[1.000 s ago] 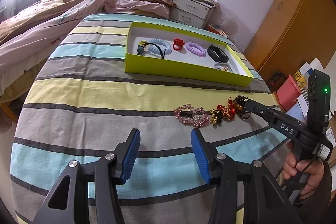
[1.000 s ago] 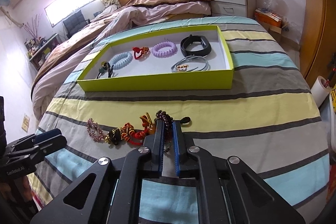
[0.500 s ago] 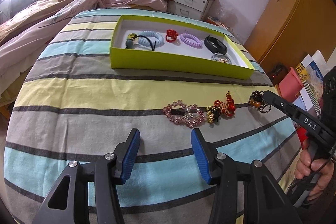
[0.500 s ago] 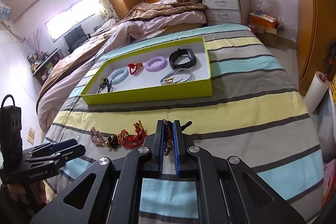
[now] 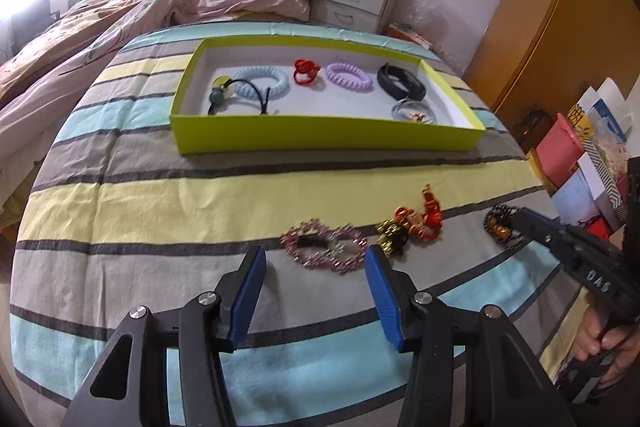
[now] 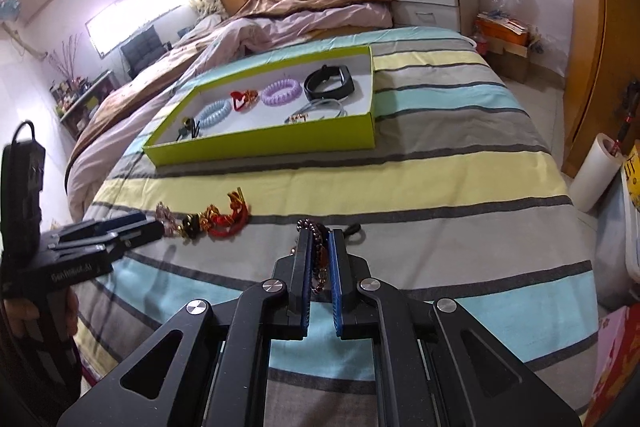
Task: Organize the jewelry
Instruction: 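Grasp the dark beaded bracelet with the right gripper, then grasp the pink rhinestone clip with the left gripper while the right gripper holds the bracelet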
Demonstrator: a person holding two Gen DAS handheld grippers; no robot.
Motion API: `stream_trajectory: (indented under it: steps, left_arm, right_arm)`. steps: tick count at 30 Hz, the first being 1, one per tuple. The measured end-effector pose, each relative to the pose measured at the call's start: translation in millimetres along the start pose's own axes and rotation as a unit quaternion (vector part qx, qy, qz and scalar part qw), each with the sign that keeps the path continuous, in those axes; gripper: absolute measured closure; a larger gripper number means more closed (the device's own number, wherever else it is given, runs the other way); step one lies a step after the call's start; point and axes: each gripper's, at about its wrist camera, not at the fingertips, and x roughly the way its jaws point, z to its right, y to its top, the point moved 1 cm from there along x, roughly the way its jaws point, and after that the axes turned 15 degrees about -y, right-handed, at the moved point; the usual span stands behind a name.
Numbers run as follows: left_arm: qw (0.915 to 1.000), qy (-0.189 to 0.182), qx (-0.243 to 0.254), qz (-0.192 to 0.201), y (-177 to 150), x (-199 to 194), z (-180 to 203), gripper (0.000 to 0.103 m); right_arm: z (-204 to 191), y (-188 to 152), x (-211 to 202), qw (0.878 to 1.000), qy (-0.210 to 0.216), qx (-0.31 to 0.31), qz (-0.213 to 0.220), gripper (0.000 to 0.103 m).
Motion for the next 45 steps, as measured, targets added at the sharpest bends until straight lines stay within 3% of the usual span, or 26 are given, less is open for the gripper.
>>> stream_trajectory:
  steps: [7, 9, 10, 11, 18, 25, 27, 28, 45]
  left_arm:
    - [0.9996, 0.025, -0.008, 0.009, 8.0, 9.1, 2.2, 0.052]
    - [0.9996, 0.025, -0.012, 0.006, 10.2, 13.6, -0.4, 0.051]
    - [0.9995, 0.027, -0.015, 0.005, 11.1, 13.6, -0.8, 0.051]
    - [0.9994, 0.029, -0.017, 0.005, 12.0, 12.7, -0.2, 0.051]
    - [0.9990, 0.043, -0.014, -0.001, 12.9, 15.5, 3.0, 0.049]
    - [0.9974, 0.066, 0.024, -0.016, 9.9, 23.9, 12.6, 0.047]
    - [0.9971, 0.068, 0.031, -0.017, 9.2, 23.9, 13.2, 0.047]
    - [0.9970, 0.068, 0.033, -0.017, 8.7, 23.8, 13.1, 0.047]
    - [0.9983, 0.050, 0.023, 0.015, 5.3, 1.0, 3.1, 0.051]
  right_arm:
    - [-4.5, 2.0, 6.7, 1.000, -0.006, -0.028, -0.008, 0.084]
    - [-6.0, 2.0, 7.4, 0.999, -0.010, -0.033, -0.007, 0.076]
    - [-6.4, 2.8, 8.3, 0.999, -0.014, -0.034, -0.006, 0.063]
    - [-6.6, 3.5, 9.2, 0.999, -0.016, -0.035, -0.006, 0.058]
    - [-9.5, 3.0, 17.9, 0.999, -0.016, -0.040, -0.017, 0.058]
    - [-10.5, 1.3, 17.5, 0.999, -0.022, -0.038, -0.018, 0.058]
    - [-11.6, 0.8, 16.9, 0.999, -0.027, -0.039, -0.016, 0.067]
    - [-12.2, 0.5, 16.3, 0.999, -0.026, -0.040, -0.015, 0.074]
    - [-8.7, 0.4, 9.9, 0.999, -0.031, -0.025, 0.002, 0.077]
